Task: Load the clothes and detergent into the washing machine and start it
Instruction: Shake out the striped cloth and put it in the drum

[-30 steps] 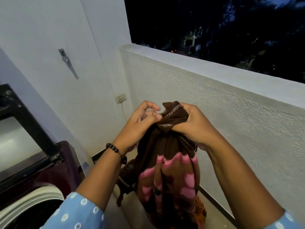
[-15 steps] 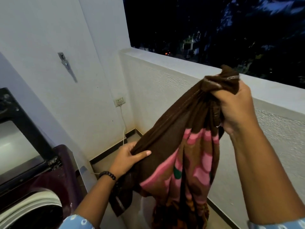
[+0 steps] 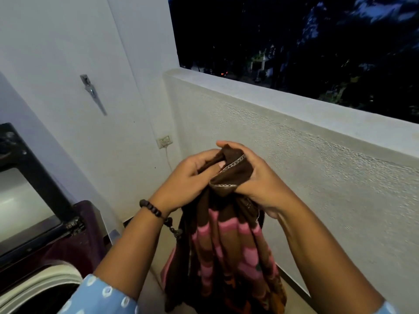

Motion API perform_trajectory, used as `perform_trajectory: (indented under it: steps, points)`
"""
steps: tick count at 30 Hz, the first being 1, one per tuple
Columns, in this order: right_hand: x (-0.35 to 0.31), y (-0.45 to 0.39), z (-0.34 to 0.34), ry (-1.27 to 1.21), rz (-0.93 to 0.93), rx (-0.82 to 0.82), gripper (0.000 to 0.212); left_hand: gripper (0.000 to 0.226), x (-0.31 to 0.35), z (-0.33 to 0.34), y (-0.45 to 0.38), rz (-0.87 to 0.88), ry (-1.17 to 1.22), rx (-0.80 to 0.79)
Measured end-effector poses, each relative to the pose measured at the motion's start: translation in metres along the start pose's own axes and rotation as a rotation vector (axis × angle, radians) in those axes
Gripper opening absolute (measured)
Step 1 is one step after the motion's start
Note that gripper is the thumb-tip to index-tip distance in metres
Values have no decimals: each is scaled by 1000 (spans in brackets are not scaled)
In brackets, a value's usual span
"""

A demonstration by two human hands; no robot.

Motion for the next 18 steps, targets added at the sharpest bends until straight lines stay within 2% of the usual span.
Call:
perform_trajectory:
  steps: [3,6,11,15,18]
  points:
    - [-3,-2,-4,8,7,44,48,31,1,-3,4,-49,28,-72]
    - [-7,-3,-11,26,22,107,35,33,-9,-10,11,-79,50,-49]
    - [-32,-6,-32,-88,-55,266,43,37,-54,-24,24,-140,-67,-8]
    - [-63,-1,-58,-164,-123,379,45,9,-89,-43,30,-199,-200,74]
    - [-88,8,-77,-174,-186,442,33,26,-106,-62,34,-209,-354,184]
Point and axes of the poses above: each hand's wrist, its own y-axis away from the middle knuckle, its own z-axis out of the palm, x = y × z, the point moved 5 cm from there along -y, towards the middle knuckle, and after that the axes turned 13 degrees about x, right-handed, at the moved point
